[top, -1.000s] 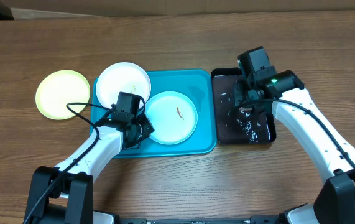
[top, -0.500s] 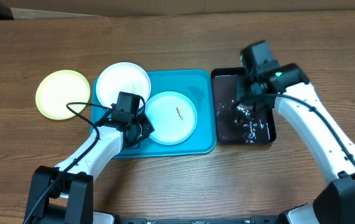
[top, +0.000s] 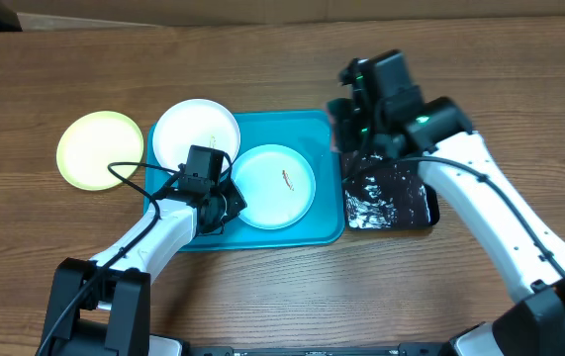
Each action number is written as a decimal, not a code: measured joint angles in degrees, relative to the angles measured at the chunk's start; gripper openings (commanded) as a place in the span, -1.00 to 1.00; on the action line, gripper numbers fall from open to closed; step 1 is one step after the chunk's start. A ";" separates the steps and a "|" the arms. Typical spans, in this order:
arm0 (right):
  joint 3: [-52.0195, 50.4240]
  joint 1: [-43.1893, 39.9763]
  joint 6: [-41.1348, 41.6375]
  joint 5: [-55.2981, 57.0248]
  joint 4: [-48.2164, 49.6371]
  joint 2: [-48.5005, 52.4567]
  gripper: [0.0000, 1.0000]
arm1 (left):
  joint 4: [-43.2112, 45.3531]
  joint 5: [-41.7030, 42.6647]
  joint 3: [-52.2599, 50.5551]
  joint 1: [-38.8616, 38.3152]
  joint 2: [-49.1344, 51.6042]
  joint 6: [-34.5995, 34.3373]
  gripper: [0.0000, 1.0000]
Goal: Clean dirty plates on tray and stack at the side
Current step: 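Scrub the light-blue plate with the sponge while left gripper holds rim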
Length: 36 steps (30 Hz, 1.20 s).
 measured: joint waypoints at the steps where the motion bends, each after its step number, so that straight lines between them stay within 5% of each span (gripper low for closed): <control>1: 0.02 1.20 -0.02 0.31 0.55 0.79 -0.93 | 0.02 0.00 0.00 0.00 0.00 0.00 -0.91; 15: -0.02 17.75 -0.09 21.00 5.88 16.26 -0.93 | 0.04 0.04 0.00 0.00 0.07 0.00 -0.92; 36: -0.02 17.64 -0.09 25.11 9.22 25.92 -0.93 | 0.02 0.26 0.00 0.00 0.11 0.17 -0.92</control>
